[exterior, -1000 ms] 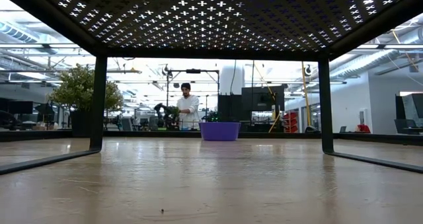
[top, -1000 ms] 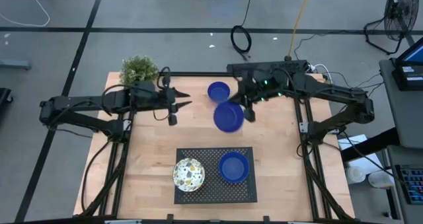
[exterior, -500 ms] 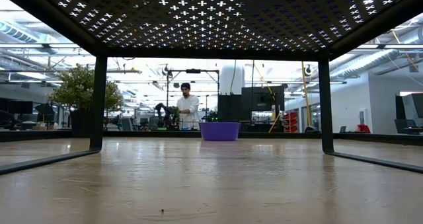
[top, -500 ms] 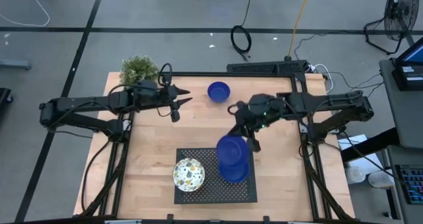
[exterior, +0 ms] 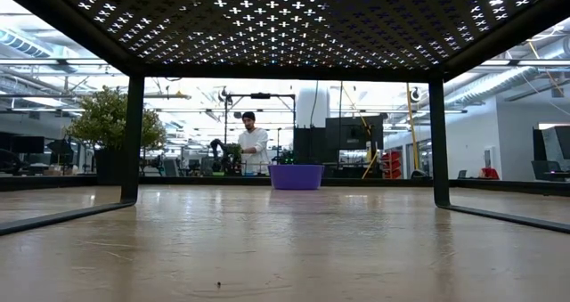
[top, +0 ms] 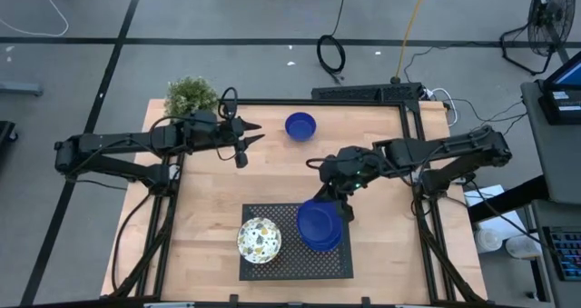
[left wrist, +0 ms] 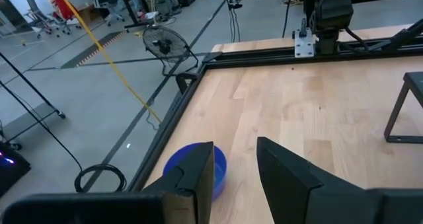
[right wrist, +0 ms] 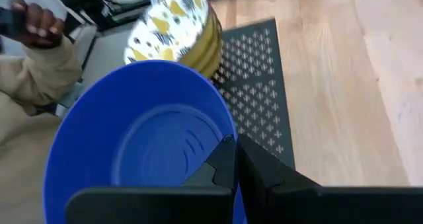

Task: Pick & Place Mini bowls
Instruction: Stack the left blue bowl on the blue bowl on the shelf, then stack the blue bowl on the blue bowl on the shelf

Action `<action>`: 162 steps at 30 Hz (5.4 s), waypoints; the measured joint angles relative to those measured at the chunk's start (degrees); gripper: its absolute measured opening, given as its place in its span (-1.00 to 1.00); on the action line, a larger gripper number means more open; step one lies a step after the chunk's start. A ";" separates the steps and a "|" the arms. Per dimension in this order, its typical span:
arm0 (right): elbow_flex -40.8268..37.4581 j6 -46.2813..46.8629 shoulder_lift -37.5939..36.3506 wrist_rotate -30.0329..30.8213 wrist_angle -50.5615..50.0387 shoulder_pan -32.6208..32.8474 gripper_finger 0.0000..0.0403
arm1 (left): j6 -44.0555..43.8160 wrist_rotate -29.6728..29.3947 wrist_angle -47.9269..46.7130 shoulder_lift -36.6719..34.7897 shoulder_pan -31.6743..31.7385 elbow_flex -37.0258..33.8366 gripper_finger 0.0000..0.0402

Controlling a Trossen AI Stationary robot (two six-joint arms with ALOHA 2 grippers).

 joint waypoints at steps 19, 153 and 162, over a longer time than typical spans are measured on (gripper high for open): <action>-1.31 3.91 1.58 3.27 -1.19 2.12 -1.00 | 0.02 -0.04 -0.02 0.00 0.00 0.02 -0.40; -60.67 -30.81 -41.39 34.57 57.09 -10.00 -0.32 | -16.36 -1.54 -18.75 18.61 8.86 20.78 -0.39; -60.70 -28.86 -41.08 28.23 57.03 -11.44 -0.32 | -16.64 4.02 -38.05 44.06 17.55 43.72 0.15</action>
